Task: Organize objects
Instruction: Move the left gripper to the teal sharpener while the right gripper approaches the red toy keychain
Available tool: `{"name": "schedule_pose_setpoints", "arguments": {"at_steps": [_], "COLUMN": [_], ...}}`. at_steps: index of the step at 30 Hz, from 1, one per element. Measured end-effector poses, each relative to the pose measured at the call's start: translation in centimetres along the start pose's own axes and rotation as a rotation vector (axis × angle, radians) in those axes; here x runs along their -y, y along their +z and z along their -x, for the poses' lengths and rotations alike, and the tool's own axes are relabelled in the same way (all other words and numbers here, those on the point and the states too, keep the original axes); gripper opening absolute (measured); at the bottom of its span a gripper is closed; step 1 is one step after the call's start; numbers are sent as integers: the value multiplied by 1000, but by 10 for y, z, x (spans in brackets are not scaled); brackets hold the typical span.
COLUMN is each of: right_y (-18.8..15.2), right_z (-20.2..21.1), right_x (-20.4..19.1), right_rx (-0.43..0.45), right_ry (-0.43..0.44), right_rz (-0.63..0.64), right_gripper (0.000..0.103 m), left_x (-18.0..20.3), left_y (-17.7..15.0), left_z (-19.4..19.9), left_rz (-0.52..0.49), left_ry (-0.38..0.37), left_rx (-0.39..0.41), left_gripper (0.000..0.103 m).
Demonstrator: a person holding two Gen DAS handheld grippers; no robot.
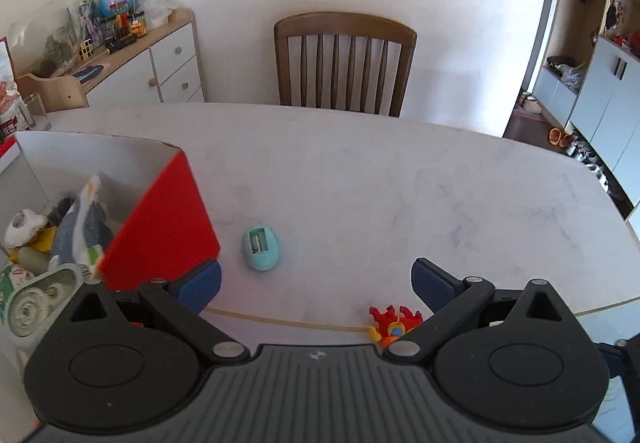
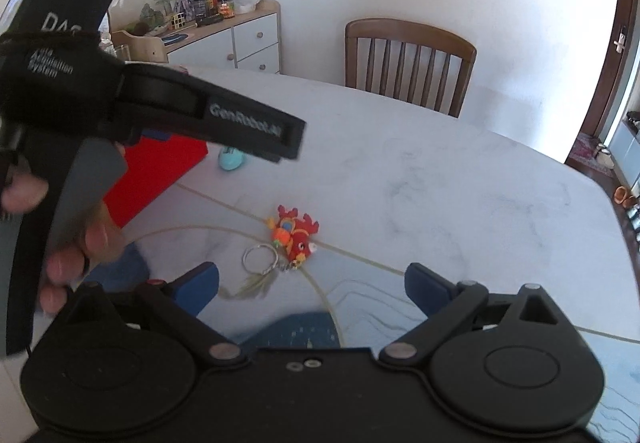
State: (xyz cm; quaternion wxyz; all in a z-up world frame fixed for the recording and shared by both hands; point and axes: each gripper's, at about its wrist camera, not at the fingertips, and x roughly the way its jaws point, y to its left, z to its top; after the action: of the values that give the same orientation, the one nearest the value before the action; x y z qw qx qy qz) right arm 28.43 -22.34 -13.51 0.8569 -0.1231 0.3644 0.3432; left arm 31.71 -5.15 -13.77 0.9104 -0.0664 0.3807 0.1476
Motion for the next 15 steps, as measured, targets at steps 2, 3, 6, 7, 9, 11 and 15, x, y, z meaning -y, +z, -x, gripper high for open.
{"name": "schedule_pose_setpoints", "arguments": {"at_steps": [2, 3, 6, 7, 9, 11, 15], "right_y": [1, 2, 5, 6, 7, 6, 7], "right_z": [-9, -14, -26, -29, -35, -40, -50], "right_x": [2, 3, 4, 4, 4, 4, 5], "right_rx": [-7, -7, 7, 11, 10, 15, 17], "right_ry": [13, 17, 30, 33, 43, 52, 67], "right_rz": [-7, -12, -21, -24, -30, -23, -27], "right_gripper": [95, 94, 90, 89, 84, 82, 75], "left_x": [3, 4, 3, 3, 4, 6, 6], "left_y": [-1, -1, 0, 0, 1, 1, 1], "left_z": [-8, -12, -25, -28, -33, -37, -46], "left_rz": [-17, -23, -16, -14, -17, -25, -14], "left_ry": [12, 21, 39, 45, 52, 58, 101], "left_rx": [0, 1, -7, -4, 6, 14, 30], "left_gripper": [102, 102, 102, 102, 102, 102, 102]}}
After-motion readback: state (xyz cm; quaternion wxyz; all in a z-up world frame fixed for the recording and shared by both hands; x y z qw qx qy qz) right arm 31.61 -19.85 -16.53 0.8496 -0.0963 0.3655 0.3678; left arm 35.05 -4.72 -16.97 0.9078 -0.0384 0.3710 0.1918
